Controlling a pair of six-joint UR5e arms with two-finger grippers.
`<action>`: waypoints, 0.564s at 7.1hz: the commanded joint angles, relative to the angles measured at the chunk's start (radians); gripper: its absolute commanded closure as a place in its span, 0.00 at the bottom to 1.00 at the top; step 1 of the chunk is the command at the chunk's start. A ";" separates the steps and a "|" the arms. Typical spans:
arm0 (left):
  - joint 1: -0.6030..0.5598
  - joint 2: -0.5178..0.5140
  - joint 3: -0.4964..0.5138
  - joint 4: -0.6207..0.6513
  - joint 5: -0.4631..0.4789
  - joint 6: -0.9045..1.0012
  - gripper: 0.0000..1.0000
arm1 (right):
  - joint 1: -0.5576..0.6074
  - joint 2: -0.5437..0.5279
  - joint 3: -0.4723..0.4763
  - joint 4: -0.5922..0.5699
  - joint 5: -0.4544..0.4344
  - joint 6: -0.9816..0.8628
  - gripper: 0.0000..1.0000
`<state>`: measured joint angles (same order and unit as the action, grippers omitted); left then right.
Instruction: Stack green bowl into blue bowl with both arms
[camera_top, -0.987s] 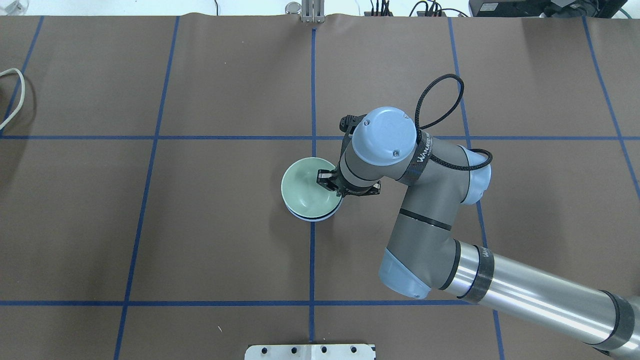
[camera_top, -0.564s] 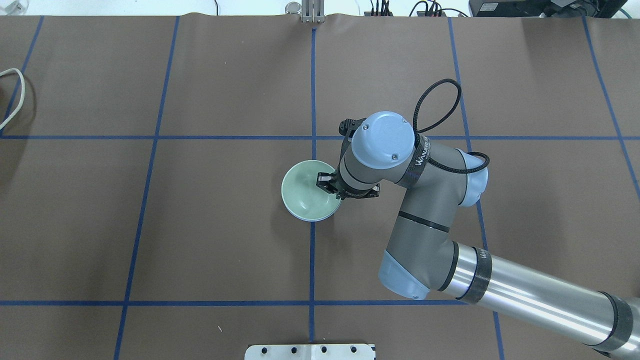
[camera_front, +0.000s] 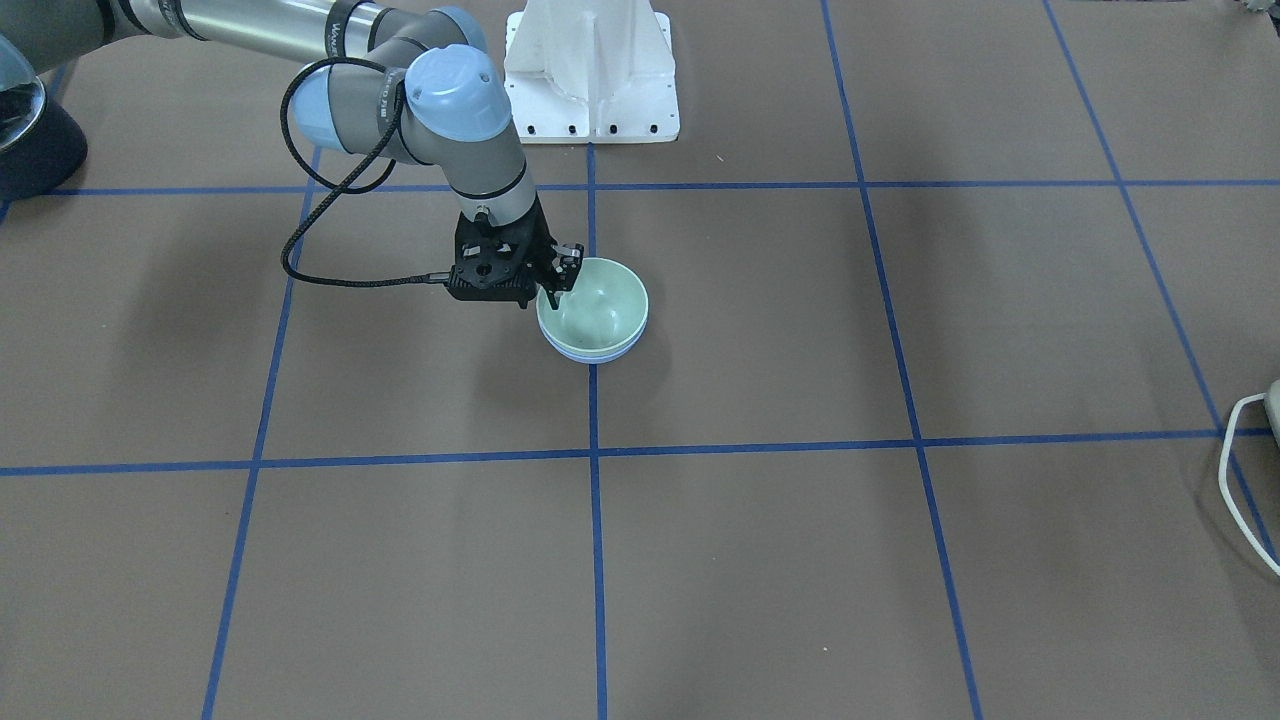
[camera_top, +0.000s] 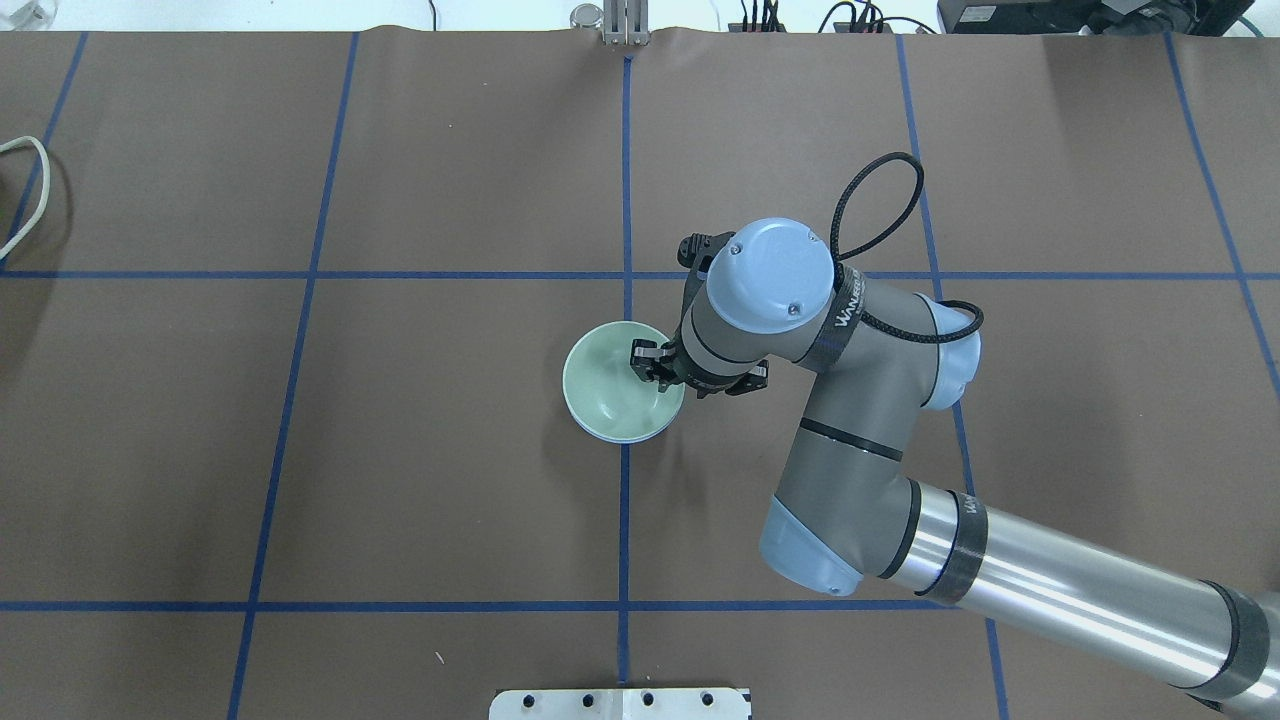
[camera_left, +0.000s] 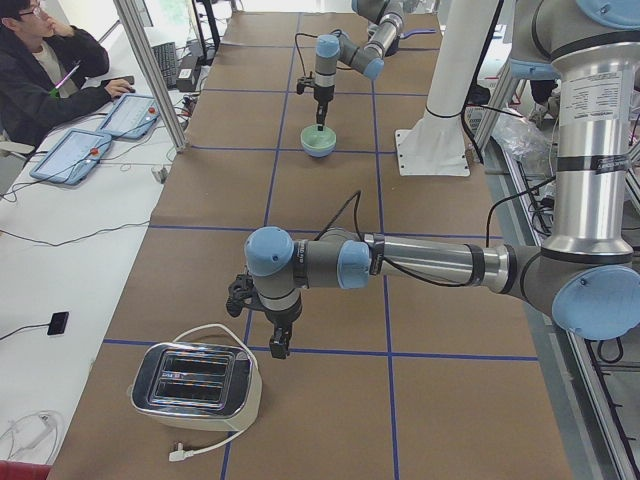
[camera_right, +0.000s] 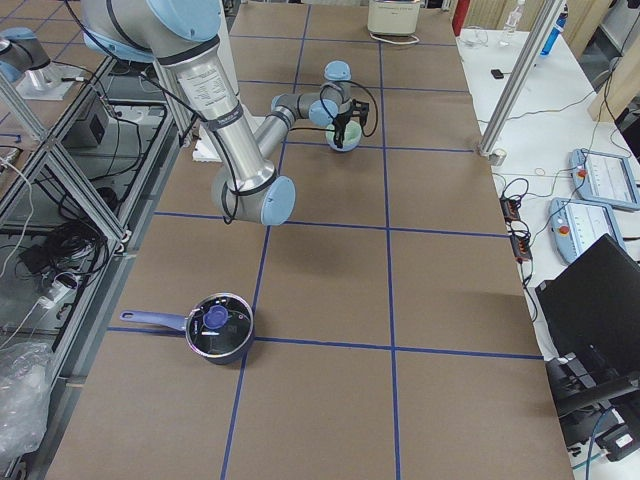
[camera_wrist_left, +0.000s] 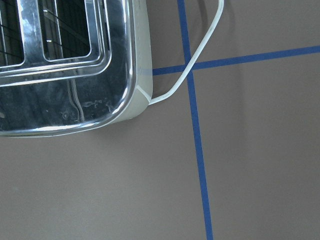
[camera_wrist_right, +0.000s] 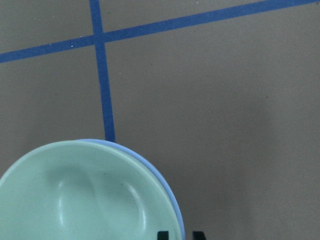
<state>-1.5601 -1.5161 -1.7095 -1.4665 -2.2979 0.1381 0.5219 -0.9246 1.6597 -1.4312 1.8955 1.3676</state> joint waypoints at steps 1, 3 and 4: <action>0.000 0.001 0.001 0.000 0.000 -0.006 0.01 | 0.106 0.000 0.012 -0.011 0.081 -0.089 0.00; 0.002 -0.004 -0.007 -0.006 -0.020 -0.170 0.01 | 0.324 -0.077 -0.003 -0.043 0.224 -0.376 0.00; 0.002 -0.012 -0.002 -0.055 -0.021 -0.170 0.01 | 0.445 -0.129 -0.017 -0.084 0.284 -0.594 0.00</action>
<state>-1.5591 -1.5207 -1.7148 -1.4820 -2.3112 0.0059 0.8141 -0.9918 1.6568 -1.4727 2.0954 1.0223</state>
